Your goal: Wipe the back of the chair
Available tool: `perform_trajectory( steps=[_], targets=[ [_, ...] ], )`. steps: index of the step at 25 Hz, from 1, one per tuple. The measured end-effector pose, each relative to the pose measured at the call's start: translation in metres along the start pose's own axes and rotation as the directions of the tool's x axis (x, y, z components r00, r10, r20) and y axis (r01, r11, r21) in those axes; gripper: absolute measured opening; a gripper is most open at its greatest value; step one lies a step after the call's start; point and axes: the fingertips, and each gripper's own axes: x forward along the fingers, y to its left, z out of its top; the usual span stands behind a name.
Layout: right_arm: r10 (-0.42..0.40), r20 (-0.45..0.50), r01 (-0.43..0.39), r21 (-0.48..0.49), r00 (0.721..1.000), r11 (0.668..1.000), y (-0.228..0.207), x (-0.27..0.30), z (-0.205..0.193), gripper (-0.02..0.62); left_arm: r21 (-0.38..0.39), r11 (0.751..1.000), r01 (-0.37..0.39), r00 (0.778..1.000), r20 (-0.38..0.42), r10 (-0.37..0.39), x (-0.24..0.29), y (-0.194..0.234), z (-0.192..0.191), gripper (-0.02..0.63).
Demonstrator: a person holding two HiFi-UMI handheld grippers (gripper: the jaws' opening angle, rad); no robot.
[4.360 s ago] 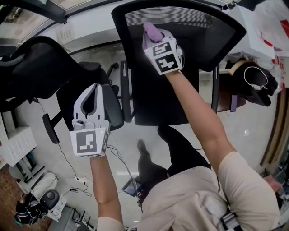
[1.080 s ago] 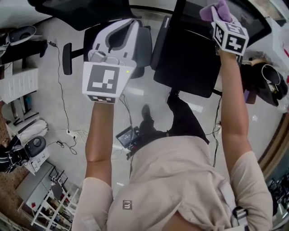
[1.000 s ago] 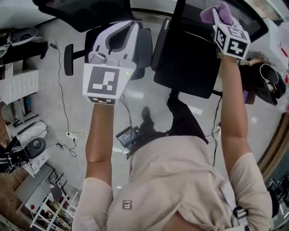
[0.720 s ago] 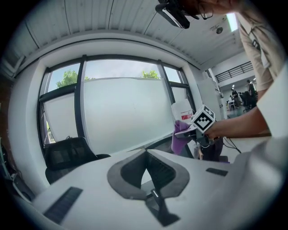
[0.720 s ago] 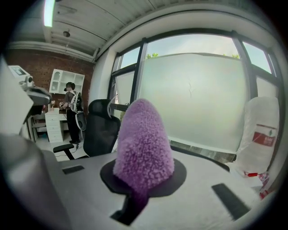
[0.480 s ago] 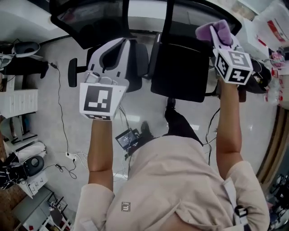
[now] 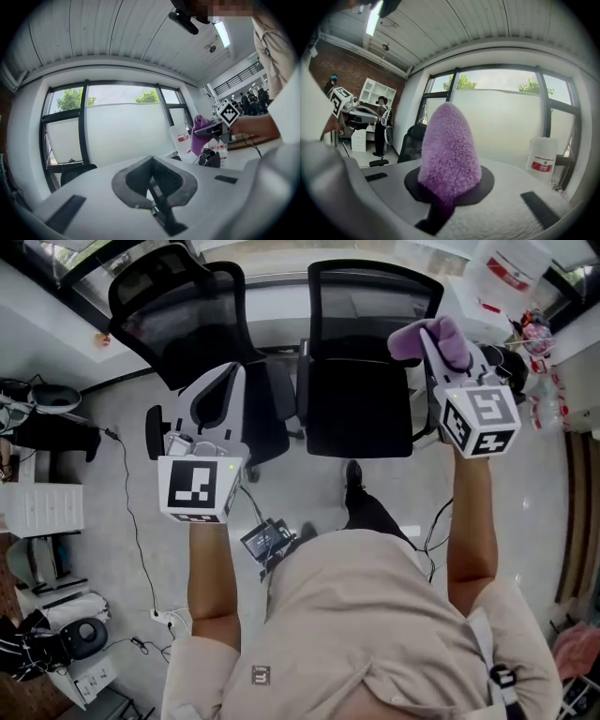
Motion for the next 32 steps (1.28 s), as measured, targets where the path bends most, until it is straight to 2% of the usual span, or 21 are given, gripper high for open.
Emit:
perform_trajectory(
  steps=[7,14,18,23,32],
  targets=[
    [-0.063,0.016,0.064,-0.023,0.998,0.998,0.034,-0.102,0.032,0.018,0.006,0.998,0.054,0.997,0.057,-0.055,-0.062,-0.011,0.042,0.006],
    [-0.049,0.011,0.049,-0.028,0.999,0.998,0.054,-0.179,0.049,0.018,-0.003,0.996,0.093,0.992,0.082,-0.093,-0.092,-0.043,0.082,0.006],
    [-0.021,0.019,0.022,-0.03,1.0,0.999,0.054,-0.198,0.05,0.015,0.009,0.992,0.126,0.988,0.089,-0.127,-0.092,-0.071,0.095,0.006],
    [0.03,-0.01,-0.03,-0.036,1.0,0.999,0.052,-0.213,0.046,0.012,-0.008,0.986,0.165,0.985,0.055,-0.164,-0.081,-0.107,0.097,0.006],
    [0.045,-0.022,-0.045,0.002,0.999,0.999,0.029,-0.252,0.024,0.012,0.001,0.982,0.187,0.982,0.025,-0.187,-0.08,-0.162,0.112,0.006]
  ],
)
